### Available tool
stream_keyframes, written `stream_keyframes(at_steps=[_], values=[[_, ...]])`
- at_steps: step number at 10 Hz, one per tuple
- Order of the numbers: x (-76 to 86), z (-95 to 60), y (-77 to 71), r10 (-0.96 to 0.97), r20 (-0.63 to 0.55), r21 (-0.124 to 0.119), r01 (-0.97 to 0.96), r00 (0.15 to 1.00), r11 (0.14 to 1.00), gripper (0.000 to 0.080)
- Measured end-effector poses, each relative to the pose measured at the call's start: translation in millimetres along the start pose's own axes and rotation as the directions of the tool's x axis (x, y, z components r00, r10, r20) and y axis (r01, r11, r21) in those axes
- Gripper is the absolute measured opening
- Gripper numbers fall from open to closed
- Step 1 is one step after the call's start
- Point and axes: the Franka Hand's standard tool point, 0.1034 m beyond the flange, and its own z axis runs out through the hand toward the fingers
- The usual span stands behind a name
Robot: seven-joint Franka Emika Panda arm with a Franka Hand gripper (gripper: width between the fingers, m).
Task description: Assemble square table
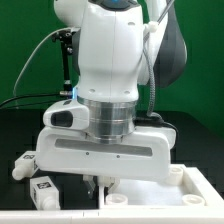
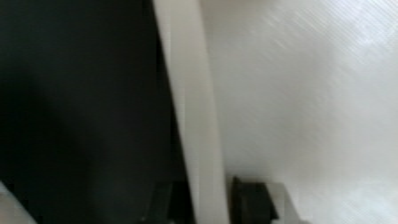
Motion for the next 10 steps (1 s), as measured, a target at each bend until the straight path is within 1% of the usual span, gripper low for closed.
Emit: stream_keyframes(at_steps=[1, 2, 3, 4, 5, 6, 7, 8, 9, 10], values=[[-0.3, 0.4, -0.3, 0.0, 0.001, 0.0, 0.0, 1.0, 1.0, 0.0087], [-0.3, 0.5, -0.4, 0.0, 0.001, 0.0, 0.0, 1.0, 1.0, 0.0277], [-0.8, 0.0, -0.5, -0.009, 0.001, 0.001, 0.009, 1.0, 1.0, 0.0277], [-2.8, -3.8, -0.7, -0.025, 0.0, 0.002, 0.025, 1.0, 1.0, 0.0456], [-7.8, -14.3, -0.7, -0.043, -0.002, 0.005, 0.043, 0.999, 0.999, 0.0456], [-18.8, -26.5, 0.9, -0.05, 0.008, 0.01, 0.05, 0.999, 0.999, 0.0608], [-28.7, -38.1, 2.7, -0.043, 0.026, 0.016, 0.042, 0.999, 0.999, 0.0637], [-32.1, -48.4, 1.5, -0.052, 0.032, 0.016, 0.051, 0.998, 0.999, 0.0637], [-29.7, -50.1, -0.2, -0.057, 0.014, 0.017, 0.057, 0.998, 0.998, 0.0647], [-30.6, -48.2, 0.1, -0.056, 0.018, 0.017, 0.056, 0.998, 0.998, 0.0649]])
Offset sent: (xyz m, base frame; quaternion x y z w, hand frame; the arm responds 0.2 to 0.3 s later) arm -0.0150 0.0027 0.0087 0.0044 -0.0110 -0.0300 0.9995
